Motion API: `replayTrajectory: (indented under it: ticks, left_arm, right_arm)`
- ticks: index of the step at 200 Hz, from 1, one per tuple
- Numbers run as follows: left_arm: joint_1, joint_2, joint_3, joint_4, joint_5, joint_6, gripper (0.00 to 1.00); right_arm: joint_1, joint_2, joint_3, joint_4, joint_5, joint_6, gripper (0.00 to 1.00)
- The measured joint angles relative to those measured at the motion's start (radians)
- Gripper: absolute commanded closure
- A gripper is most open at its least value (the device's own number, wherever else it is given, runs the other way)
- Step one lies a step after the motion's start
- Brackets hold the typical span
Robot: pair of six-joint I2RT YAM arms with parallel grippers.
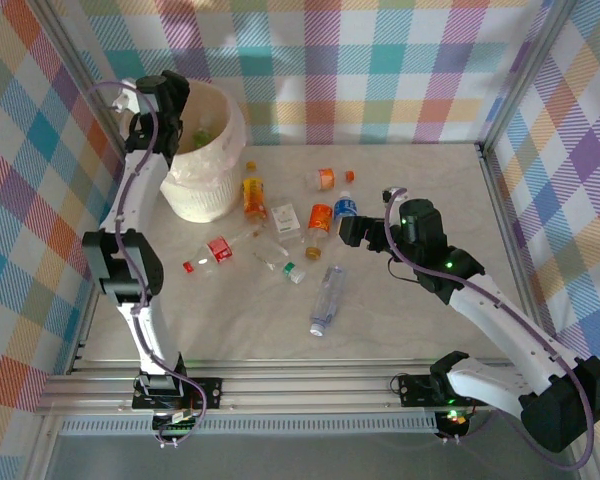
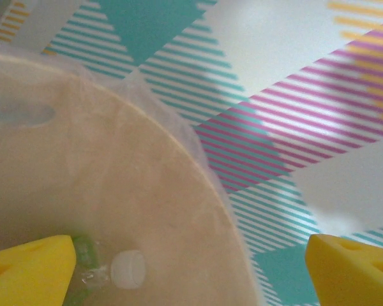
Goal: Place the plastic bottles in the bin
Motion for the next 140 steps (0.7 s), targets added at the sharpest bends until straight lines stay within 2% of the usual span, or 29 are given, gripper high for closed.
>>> replayTrajectory:
  ticks: [21,47,101,140]
  left_arm:
    - [-0.011,-0.092,-0.071,0.038,0.023,0.021,0.0]
    - [-0.057,-0.224,-0.189,0.075,0.039,0.06,0.0]
    - [-0.26,-0.528,-0.471,0.03,0.069,0.181,0.0]
    - [-0.378,-0.673,-0.67,-0.063,0.098,0.192,0.0]
  right_arm:
    - [0.0,0.0,0.0,0.001,0.0,0.0,0.0]
    - [0.0,0.005,0.0,0.007,0.0,0.003,0.0]
    - [0.0,0.084,-0.001,0.041,0.082,0.065,0.0]
    - [0.0,0.207,-0.001,0.062,0.126,0.098,0.0]
